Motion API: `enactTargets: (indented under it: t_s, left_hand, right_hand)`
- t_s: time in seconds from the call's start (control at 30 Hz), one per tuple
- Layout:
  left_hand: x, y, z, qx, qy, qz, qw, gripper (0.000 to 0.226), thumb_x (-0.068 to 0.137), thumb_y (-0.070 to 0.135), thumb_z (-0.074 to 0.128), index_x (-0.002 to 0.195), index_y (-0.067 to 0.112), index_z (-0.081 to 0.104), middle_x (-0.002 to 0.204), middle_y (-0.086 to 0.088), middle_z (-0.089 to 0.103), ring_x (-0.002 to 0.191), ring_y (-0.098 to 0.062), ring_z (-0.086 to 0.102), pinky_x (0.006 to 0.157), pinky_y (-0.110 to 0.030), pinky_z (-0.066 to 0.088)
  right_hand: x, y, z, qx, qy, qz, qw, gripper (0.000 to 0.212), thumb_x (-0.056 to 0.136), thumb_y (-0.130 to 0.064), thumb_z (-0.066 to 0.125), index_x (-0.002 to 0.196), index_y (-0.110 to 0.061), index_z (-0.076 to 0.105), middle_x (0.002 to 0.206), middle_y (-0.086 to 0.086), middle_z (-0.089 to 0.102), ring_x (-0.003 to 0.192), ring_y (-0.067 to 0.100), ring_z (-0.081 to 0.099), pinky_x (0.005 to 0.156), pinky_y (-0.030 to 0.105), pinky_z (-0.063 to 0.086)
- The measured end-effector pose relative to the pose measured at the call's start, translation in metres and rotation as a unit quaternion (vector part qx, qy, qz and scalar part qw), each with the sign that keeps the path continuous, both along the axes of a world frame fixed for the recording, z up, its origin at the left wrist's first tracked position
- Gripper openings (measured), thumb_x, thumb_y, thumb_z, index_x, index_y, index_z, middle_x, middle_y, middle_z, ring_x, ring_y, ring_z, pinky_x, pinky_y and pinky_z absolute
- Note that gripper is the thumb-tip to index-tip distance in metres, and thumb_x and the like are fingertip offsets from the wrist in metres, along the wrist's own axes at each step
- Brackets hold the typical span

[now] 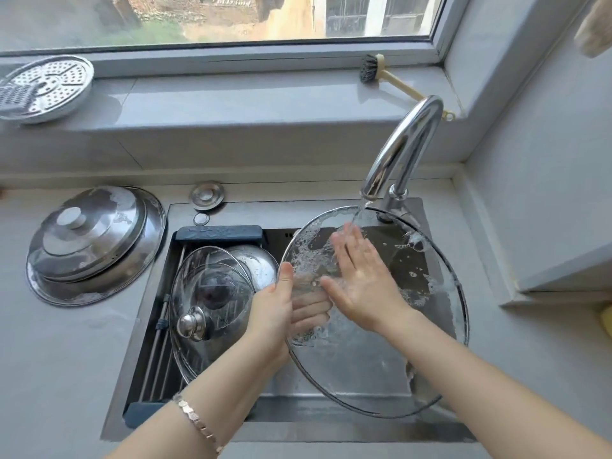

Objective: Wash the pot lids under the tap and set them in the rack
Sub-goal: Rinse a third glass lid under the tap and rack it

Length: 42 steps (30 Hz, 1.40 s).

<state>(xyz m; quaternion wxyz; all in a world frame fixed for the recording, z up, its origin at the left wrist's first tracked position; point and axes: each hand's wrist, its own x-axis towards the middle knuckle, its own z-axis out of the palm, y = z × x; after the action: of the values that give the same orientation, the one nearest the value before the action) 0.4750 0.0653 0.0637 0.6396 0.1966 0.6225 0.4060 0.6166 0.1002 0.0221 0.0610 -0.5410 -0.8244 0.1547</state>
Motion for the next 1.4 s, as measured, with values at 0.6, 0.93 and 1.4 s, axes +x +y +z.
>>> enactTargets:
  t_s: [0.6, 0.93, 1.4]
  left_hand:
    - [-0.005, -0.003, 0.007, -0.041, 0.029, 0.018, 0.999, 0.041, 0.095, 0.043, 0.041, 0.095, 0.008, 0.063, 0.082, -0.024, 0.070, 0.061, -0.027, 0.071, 0.055, -0.034, 0.059]
    - [-0.010, 0.008, 0.020, -0.017, 0.095, 0.020, 0.995, 0.035, 0.095, 0.037, 0.046, 0.093, 0.006, 0.062, 0.070, -0.018, 0.070, 0.054, -0.025, 0.068, 0.048, -0.029, 0.056]
    - [-0.011, 0.023, 0.053, 0.084, 0.263, -0.029, 0.961, 0.035, 0.095, 0.036, 0.047, 0.088, 0.005, 0.062, 0.069, -0.016, 0.068, 0.064, -0.030, 0.069, 0.064, -0.043, 0.057]
  right_hand:
    - [-0.016, 0.010, 0.004, -0.107, 0.005, -0.047, 0.993, 0.076, 0.092, -0.058, 0.004, 0.139, -0.010, -0.028, 0.145, 0.006, -0.039, 0.135, 0.015, -0.034, 0.117, 0.034, -0.014]
    - [0.018, 0.003, -0.017, -0.112, 0.055, -0.119, 0.985, 0.065, 0.099, -0.045, 0.016, 0.146, -0.012, -0.013, 0.154, 0.004, -0.021, 0.140, 0.010, -0.021, 0.113, 0.025, -0.012]
    - [-0.022, -0.023, -0.035, -0.213, 0.219, -0.279, 0.911, 0.071, 0.098, -0.045, 0.025, 0.147, -0.007, -0.009, 0.156, 0.008, -0.019, 0.143, 0.016, -0.018, 0.115, 0.028, -0.011]
